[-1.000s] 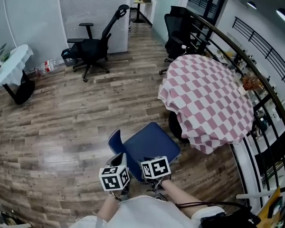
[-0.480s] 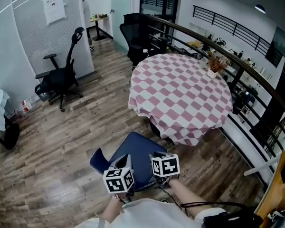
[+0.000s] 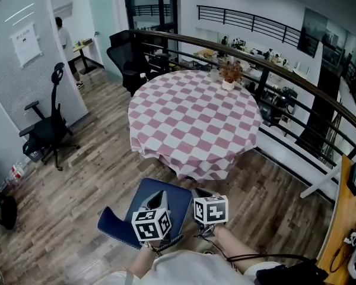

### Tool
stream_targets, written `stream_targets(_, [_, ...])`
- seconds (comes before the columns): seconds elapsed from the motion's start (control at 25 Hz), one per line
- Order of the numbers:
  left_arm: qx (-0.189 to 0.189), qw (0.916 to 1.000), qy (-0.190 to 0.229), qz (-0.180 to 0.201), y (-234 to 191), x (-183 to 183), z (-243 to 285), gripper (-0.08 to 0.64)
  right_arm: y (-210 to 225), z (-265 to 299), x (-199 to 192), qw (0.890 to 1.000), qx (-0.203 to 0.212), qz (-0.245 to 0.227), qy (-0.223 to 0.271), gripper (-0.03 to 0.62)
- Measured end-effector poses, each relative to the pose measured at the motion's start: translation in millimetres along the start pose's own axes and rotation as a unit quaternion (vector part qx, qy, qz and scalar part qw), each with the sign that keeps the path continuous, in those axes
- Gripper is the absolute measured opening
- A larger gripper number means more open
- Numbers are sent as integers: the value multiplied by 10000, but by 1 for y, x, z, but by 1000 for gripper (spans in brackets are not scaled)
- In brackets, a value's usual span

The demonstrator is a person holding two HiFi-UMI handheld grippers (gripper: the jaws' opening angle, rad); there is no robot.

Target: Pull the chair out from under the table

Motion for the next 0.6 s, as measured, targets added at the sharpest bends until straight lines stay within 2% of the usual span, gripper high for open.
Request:
stream_targets(0.24, [-276, 9995, -117, 114, 27, -7, 24, 3, 31, -14, -8, 9993, -268, 204, 156, 26])
stream_targets(0.6, [-433, 9988, -209, 133, 52, -20, 37, 3, 56, -28, -19, 9980, -494, 247, 313, 23])
Point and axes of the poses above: the fingertips, and each gripper's own axes: z forward along the fingers, y to its right, x out of its top, the point moved 7 cm from there along -z, backward along the fingers
